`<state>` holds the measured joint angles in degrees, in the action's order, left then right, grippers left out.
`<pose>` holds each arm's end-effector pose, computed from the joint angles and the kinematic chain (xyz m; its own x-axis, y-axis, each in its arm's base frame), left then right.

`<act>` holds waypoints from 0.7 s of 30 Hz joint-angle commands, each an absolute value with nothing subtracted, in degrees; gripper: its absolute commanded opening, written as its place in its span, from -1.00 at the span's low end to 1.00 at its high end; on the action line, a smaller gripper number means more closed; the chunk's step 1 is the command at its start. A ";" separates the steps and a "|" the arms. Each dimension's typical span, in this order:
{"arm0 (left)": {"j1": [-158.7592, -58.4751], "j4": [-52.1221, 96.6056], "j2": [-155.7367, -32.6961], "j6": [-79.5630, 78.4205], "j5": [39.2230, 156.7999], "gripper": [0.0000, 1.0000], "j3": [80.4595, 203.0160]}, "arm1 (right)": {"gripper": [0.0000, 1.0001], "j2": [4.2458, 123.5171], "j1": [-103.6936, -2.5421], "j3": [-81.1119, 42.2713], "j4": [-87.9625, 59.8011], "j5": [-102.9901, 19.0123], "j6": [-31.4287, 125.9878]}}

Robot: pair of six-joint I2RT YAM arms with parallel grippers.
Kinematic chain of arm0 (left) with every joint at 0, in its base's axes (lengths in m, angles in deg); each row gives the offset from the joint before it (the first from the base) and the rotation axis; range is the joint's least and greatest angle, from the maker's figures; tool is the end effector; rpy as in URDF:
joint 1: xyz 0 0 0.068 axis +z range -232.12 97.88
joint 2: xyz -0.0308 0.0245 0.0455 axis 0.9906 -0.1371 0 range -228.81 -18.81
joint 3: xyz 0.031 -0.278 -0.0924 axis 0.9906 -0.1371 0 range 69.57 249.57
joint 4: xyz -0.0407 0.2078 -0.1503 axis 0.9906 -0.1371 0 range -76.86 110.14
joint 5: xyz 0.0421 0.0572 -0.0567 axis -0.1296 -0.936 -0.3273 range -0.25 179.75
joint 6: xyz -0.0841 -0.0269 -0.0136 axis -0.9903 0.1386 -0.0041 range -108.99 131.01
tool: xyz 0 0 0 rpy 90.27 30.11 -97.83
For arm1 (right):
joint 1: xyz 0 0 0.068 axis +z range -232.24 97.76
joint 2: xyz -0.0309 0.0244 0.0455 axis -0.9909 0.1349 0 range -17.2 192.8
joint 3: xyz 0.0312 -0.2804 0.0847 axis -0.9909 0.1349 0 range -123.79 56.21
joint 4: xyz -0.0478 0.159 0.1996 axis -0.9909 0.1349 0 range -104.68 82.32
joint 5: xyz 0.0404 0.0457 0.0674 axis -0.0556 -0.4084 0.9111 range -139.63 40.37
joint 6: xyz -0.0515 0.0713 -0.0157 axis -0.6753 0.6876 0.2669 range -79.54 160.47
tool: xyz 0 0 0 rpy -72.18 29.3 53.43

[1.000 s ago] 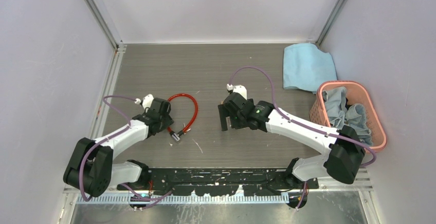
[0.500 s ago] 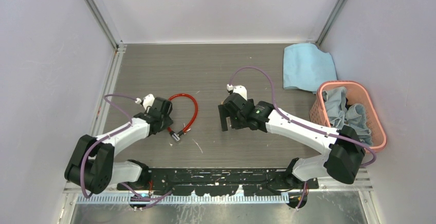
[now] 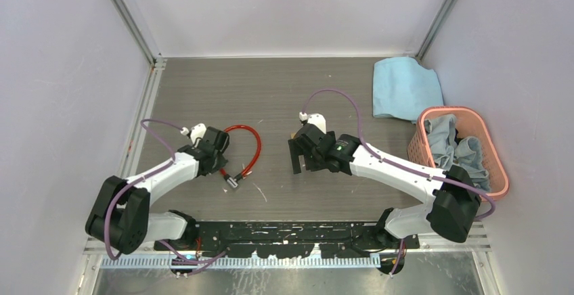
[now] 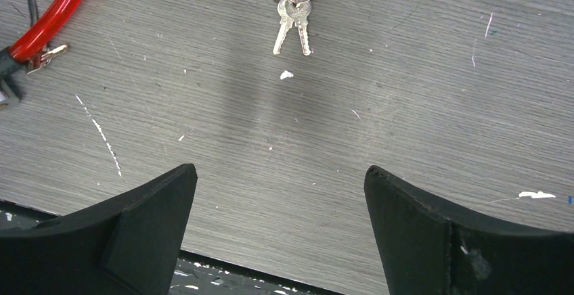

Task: Unlock with the key

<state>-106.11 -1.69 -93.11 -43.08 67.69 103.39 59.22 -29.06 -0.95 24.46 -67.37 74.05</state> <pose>0.2268 -0.0682 0.1462 -0.6505 -0.5320 -0.5420 -0.5276 0.8299 -0.1813 0.1874 0.2101 0.2408 -0.7940 -0.1815 -0.5802 -0.2732 0.9591 0.0738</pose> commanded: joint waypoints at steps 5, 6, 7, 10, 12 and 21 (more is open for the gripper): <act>-106.37 -6.75 -86.49 -38.60 66.86 -1.00 106.45 | 0.98 55.25 -28.81 -0.87 24.08 -69.59 74.70; -106.39 -6.49 -86.08 -38.30 67.49 -1.00 106.60 | 0.98 54.96 -28.79 -0.83 24.08 -69.76 74.69; -106.57 -6.27 -85.64 -38.18 68.05 -1.00 106.72 | 0.98 54.76 -28.77 -0.75 24.08 -69.81 74.67; -107.62 -5.58 -85.03 -37.62 69.55 -1.00 107.48 | 0.98 54.02 -28.82 -0.50 23.93 -70.02 74.74; -108.72 -5.56 -85.18 -37.37 70.02 -1.00 108.29 | 0.98 53.62 -28.82 -0.28 23.70 -70.09 74.82; -111.32 -4.42 -84.53 -37.51 73.82 -1.00 110.26 | 0.97 48.36 -28.81 4.48 18.27 -65.75 74.32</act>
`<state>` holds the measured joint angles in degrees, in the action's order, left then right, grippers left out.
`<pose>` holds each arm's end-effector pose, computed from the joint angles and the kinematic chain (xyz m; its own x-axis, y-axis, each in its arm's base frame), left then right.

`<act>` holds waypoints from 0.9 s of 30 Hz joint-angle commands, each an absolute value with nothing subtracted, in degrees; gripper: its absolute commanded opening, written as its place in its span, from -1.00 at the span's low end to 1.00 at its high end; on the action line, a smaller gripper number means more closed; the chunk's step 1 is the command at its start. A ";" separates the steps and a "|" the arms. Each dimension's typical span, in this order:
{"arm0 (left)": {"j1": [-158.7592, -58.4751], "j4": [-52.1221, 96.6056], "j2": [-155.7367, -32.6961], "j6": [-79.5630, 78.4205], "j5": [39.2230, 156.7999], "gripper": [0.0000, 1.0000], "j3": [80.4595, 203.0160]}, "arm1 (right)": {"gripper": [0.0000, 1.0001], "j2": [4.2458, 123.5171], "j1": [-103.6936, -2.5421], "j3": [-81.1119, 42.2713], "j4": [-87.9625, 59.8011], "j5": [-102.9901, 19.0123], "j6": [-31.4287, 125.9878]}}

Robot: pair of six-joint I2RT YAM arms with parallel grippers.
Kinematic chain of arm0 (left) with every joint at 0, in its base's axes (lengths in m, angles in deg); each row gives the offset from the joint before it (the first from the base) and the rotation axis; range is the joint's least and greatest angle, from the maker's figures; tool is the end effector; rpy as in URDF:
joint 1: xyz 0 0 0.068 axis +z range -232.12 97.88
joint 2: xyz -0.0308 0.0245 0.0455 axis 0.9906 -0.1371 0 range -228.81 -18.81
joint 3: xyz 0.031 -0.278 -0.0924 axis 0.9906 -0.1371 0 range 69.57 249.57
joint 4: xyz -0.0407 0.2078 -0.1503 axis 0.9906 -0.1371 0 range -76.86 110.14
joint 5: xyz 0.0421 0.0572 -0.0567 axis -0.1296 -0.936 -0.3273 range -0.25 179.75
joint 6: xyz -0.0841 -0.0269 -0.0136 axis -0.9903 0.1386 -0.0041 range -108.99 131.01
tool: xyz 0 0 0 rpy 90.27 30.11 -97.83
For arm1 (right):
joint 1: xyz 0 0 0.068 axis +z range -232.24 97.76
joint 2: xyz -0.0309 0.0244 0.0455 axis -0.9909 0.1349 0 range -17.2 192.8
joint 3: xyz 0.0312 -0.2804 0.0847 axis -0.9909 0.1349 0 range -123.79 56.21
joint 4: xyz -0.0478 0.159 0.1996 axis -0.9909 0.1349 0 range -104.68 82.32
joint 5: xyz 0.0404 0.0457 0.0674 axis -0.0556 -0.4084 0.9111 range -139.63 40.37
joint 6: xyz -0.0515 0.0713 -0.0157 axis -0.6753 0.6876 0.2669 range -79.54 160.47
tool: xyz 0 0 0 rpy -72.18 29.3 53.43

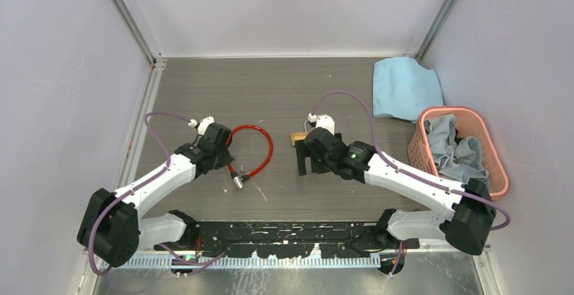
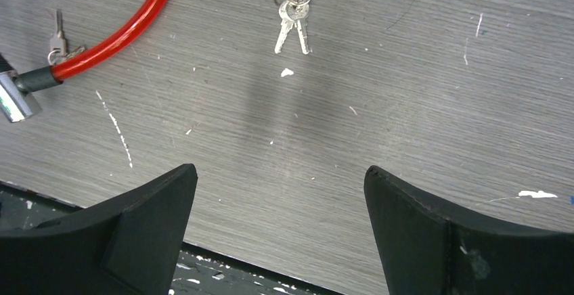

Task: Unlock with the key

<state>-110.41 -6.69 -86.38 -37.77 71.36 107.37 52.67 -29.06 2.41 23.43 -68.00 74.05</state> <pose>0.2178 -0.0887 0.1848 -0.7077 -0.4296 -0.5609 -0.3573 0.9025 -0.2405 0.1752 0.1925 0.2515 -0.7638 -0.1444 -0.6290 -0.2721 0.9558 0.1110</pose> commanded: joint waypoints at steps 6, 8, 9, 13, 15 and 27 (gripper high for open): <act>-112.19 -1.60 -83.00 -40.55 78.45 -1.00 109.60 | 0.98 44.84 -28.81 9.51 9.84 -57.47 74.29; -112.92 -1.16 -82.95 -41.28 79.12 -1.00 110.00 | 0.98 44.22 -28.81 10.83 6.98 -54.79 74.54; -113.32 -0.97 -82.92 -41.48 79.38 -1.00 110.22 | 0.98 44.04 -28.81 11.53 5.39 -53.32 74.90; -114.80 -0.62 -83.16 -42.05 79.87 -1.00 111.38 | 0.98 44.72 -28.81 13.02 -0.02 -46.94 76.66; -115.29 -0.20 -83.42 -42.19 80.11 -1.00 111.72 | 0.97 45.75 -28.80 13.32 -2.17 -45.35 77.46; -119.50 4.57 -94.98 -45.39 78.03 -1.00 114.71 | 0.95 50.65 -28.81 10.52 3.86 -55.06 78.06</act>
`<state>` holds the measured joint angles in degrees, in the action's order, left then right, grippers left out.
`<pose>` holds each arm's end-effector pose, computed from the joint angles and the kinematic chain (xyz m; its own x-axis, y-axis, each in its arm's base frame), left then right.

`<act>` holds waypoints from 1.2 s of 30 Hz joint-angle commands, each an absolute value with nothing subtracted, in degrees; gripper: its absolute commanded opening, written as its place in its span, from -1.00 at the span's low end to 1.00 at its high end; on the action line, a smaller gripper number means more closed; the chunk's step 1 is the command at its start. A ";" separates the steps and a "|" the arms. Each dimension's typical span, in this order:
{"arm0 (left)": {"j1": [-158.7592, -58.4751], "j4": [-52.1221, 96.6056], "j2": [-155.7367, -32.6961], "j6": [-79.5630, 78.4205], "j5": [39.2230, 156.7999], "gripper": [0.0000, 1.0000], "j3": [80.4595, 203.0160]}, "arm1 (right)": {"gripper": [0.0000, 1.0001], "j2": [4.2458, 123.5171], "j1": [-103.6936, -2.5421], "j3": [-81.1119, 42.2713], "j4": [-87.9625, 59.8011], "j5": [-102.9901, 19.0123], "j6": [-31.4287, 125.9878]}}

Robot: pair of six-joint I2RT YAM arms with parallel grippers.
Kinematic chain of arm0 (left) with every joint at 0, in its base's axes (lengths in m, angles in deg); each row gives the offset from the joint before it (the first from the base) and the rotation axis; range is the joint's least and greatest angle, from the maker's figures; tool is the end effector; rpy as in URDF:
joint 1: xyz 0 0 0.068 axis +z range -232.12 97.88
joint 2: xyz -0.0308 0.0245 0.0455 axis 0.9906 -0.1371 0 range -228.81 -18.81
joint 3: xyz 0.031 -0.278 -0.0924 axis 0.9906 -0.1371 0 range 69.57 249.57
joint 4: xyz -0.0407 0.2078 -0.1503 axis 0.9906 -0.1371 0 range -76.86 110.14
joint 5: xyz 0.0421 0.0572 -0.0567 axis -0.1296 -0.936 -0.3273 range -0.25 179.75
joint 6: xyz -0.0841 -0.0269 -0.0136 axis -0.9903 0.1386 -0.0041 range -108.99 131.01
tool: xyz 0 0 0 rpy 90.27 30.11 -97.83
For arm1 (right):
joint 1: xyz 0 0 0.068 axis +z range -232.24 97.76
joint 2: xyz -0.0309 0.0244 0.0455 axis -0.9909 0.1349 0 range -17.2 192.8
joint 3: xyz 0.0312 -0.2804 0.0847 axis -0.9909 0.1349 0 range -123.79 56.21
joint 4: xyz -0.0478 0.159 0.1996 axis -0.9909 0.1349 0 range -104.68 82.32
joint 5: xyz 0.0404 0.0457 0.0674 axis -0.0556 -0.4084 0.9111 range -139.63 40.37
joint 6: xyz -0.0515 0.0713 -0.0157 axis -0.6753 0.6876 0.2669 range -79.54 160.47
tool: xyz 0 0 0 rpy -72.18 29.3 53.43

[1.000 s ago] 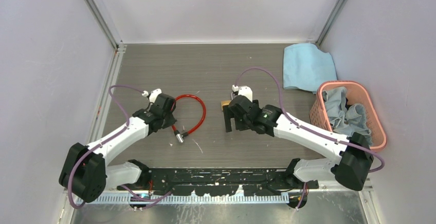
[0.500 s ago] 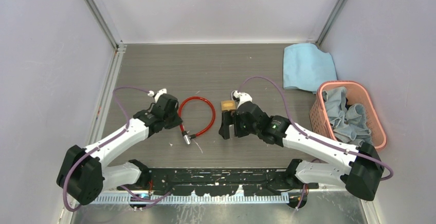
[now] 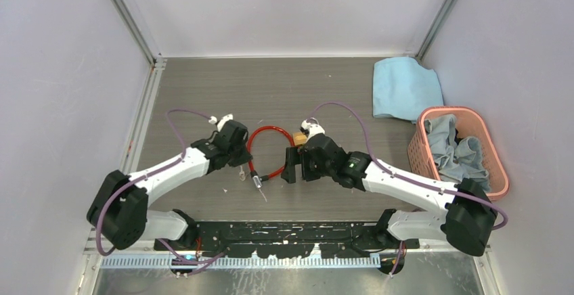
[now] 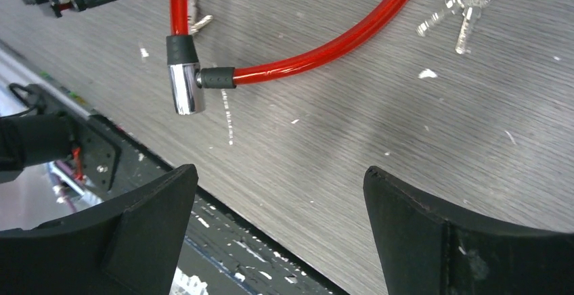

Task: Unlock with the key

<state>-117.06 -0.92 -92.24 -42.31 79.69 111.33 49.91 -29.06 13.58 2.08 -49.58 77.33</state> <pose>0.2284 -0.1426 0.1902 -0.7724 -0.4236 -0.4733 -0.2380 0.8839 -0.4026 0.1617 0.2164 0.2300 -0.7965 -0.0630 -0.6014 -0.4039 0.7955 0.4517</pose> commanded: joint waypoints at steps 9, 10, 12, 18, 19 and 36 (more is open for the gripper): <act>-123.22 4.11 -99.30 -46.61 73.63 -0.71 113.85 | 0.94 50.51 -28.81 9.76 8.79 -59.61 78.69; -123.32 3.48 -98.93 -46.24 73.02 -0.55 113.74 | 0.94 50.42 -28.81 9.57 9.19 -59.82 78.70; -123.38 2.41 -97.94 -45.34 72.39 -0.23 113.69 | 0.94 50.23 -28.81 9.36 9.89 -60.25 78.74; -123.35 -2.36 -92.28 -40.74 70.37 0.11 114.09 | 0.94 50.25 -28.81 8.46 10.99 -60.02 78.50; -123.38 -3.23 -91.10 -39.67 69.77 0.10 113.86 | 0.94 50.40 -28.81 8.35 10.62 -59.22 78.26; -121.71 -12.94 -97.65 -34.63 74.31 -0.05 115.29 | 0.87 58.42 -26.55 2.43 9.92 -57.33 79.17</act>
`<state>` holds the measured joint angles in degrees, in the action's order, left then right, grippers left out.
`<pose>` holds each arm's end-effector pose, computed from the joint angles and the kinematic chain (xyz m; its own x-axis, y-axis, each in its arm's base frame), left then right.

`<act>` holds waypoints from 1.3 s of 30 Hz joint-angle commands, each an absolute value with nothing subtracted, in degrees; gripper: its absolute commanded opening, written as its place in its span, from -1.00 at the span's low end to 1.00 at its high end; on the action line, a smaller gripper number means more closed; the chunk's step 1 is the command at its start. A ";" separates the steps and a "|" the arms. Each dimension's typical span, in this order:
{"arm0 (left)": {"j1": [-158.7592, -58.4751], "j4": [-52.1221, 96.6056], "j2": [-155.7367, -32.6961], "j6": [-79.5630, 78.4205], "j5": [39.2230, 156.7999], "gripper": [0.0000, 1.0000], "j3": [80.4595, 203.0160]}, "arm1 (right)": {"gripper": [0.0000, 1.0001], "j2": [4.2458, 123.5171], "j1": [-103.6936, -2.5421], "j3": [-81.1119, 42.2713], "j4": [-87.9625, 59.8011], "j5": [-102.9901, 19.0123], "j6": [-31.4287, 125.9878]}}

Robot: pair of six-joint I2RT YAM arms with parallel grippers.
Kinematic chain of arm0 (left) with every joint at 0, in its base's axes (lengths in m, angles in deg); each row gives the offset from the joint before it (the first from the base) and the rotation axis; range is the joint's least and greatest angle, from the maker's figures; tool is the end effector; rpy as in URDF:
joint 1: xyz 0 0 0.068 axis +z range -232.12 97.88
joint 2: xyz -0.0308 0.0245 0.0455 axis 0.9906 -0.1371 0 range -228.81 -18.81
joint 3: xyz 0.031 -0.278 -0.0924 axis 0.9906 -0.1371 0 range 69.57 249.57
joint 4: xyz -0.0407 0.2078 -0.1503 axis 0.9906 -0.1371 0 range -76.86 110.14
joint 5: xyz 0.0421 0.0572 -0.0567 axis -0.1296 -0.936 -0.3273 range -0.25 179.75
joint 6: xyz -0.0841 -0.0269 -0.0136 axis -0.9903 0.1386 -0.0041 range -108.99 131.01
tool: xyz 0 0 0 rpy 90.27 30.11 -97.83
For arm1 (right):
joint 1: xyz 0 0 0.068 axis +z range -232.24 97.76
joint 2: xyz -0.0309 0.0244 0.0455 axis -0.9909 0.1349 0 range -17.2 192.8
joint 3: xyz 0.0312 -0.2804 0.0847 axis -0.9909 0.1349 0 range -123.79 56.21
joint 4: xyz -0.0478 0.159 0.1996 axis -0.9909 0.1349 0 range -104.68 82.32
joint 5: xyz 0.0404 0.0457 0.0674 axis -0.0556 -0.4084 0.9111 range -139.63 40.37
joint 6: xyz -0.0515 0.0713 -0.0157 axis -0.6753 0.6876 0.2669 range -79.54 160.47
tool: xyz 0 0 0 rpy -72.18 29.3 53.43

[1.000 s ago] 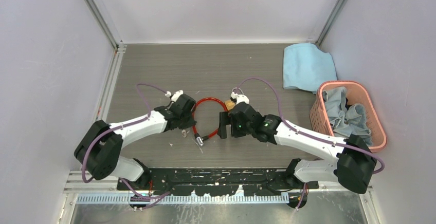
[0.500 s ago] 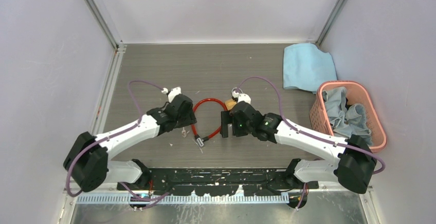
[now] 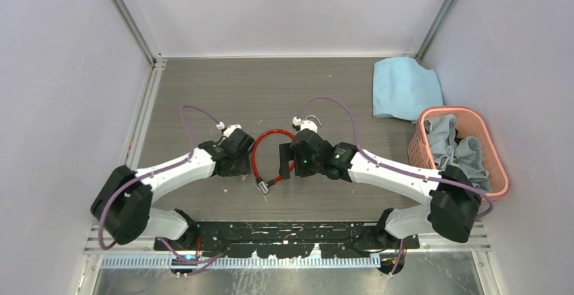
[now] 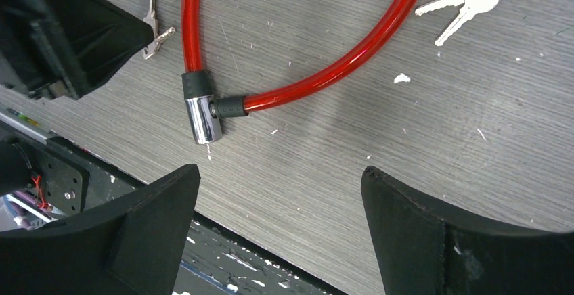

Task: Unlock with the key

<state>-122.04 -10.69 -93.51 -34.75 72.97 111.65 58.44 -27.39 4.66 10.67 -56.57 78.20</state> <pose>0.2054 -0.1419 0.1749 -0.8479 -0.1848 -0.4969 -0.1318 0.9813 -0.1401 0.1775 0.2356 0.2303 -0.8149 -0.1022 -0.5706 -0.3386 0.8829 0.3255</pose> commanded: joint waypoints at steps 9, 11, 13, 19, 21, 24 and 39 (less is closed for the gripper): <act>-121.69 -9.48 -102.12 -36.78 75.16 -0.18 114.81 | 0.87 57.63 -26.20 4.18 10.24 -57.89 79.34; -121.68 -9.64 -102.62 -37.20 74.66 -0.20 115.40 | 0.87 58.06 -26.24 4.12 10.25 -57.90 79.24; -121.69 -10.03 -102.78 -37.51 73.99 -0.23 115.85 | 0.87 58.17 -26.11 4.09 10.27 -57.80 79.22; -121.75 -9.93 -103.02 -38.03 72.33 -0.41 115.71 | 0.87 57.68 -25.99 4.66 10.15 -58.16 79.09; -121.68 -9.44 -103.77 -38.12 72.51 -0.49 115.60 | 0.87 57.70 -25.99 4.71 10.24 -58.19 79.05; -121.71 -8.40 -104.89 -38.27 73.16 -0.54 115.08 | 0.87 57.49 -26.04 4.80 10.36 -58.22 79.05; -121.74 -1.71 -94.23 -37.06 76.78 -1.00 107.92 | 0.84 57.01 -25.88 4.15 10.64 -58.86 78.85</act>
